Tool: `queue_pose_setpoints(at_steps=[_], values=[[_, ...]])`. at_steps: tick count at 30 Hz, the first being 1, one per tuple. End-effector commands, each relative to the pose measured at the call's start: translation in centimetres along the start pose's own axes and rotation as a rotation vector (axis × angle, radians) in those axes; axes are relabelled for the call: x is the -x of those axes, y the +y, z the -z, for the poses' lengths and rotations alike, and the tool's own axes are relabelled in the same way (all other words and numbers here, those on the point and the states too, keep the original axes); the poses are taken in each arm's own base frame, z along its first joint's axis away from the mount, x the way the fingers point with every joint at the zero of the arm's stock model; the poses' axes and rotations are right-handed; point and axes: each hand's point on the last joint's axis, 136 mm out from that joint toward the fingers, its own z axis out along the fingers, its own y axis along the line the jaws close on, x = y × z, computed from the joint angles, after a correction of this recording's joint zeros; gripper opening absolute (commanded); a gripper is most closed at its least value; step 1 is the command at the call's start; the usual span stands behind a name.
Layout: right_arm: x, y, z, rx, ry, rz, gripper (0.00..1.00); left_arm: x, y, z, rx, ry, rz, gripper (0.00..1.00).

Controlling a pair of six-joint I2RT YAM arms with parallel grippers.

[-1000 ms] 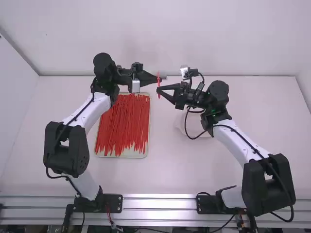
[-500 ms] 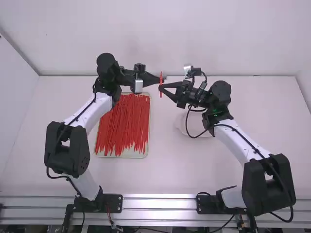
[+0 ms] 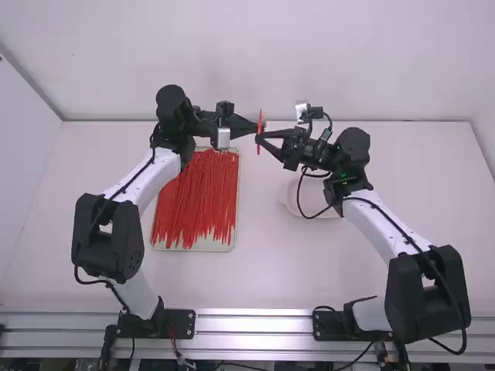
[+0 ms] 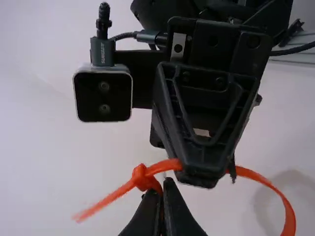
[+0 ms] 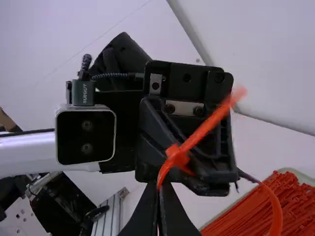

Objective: Fasten the cable tie

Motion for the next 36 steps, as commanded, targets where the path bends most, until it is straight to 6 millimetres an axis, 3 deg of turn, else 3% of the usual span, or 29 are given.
queue_pose_setpoints(at_steps=[1, 8, 14, 21, 24, 27, 36], values=[[3.0, -1.4, 0.7, -0.087, -0.106, 0.035, 0.0, 1.5, -2.6, -1.2, -0.109, -0.101, 0.006, 0.02], [3.2, -1.6, 1.0, -0.092, -0.109, 0.045, 0.0, 1.7, -2.8, -1.7, -0.117, -0.111, 0.006, 0.02], [2.0, -0.5, 1.4, -0.02, -0.03, 0.096, 0.0, 1.4, -2.5, -0.9, -0.105, -0.094, 0.013, 0.02], [2.3, 0.2, 3.0, 0.029, -0.001, 0.095, 0.16, 1.1, -2.5, -0.7, -0.102, -0.088, 0.036, 0.02], [2.6, 0.2, 3.1, 0.027, -0.008, 0.067, 0.3, 1.2, -2.6, -0.9, -0.105, -0.092, 0.038, 0.02], [2.8, 0.5, 3.1, 0.039, -0.012, 0.058, 0.37, 1.4, -2.7, -1.2, -0.111, -0.099, 0.04, 0.02], [2.3, 2.4, 1.8, 0.099, -0.003, 0.084, 0.4, 1.5, -2.8, -1.5, -0.116, -0.104, 0.048, 0.02]])
